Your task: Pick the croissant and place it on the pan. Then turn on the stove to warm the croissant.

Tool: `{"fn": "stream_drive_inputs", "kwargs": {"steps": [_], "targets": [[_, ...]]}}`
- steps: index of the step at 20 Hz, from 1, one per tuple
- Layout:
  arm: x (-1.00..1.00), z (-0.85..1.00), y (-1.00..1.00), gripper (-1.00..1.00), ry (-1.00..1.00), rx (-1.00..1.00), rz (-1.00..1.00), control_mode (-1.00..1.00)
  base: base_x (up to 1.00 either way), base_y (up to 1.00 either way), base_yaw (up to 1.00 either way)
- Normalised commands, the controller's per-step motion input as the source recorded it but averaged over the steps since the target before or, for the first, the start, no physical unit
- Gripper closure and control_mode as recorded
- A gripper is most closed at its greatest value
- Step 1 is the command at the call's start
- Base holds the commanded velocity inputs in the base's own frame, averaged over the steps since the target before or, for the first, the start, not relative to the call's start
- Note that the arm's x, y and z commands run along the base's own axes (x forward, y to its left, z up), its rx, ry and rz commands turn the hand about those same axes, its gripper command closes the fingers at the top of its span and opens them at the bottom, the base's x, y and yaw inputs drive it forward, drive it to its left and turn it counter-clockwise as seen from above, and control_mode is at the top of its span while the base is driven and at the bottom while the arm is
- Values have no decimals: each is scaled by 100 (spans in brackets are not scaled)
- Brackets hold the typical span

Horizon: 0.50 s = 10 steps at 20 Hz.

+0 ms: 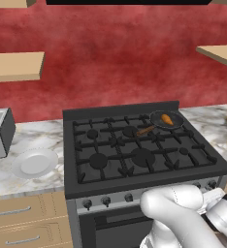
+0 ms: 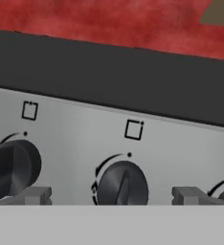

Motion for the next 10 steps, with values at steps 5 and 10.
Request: {"fn": "stream_drive_inputs", "kwargs": {"steps": [5, 10], "targets": [[10, 0, 0, -100, 0, 0, 0, -100, 0, 0, 0], [11, 0, 0, -100, 0, 0, 0, -100, 0, 0, 0]]}}
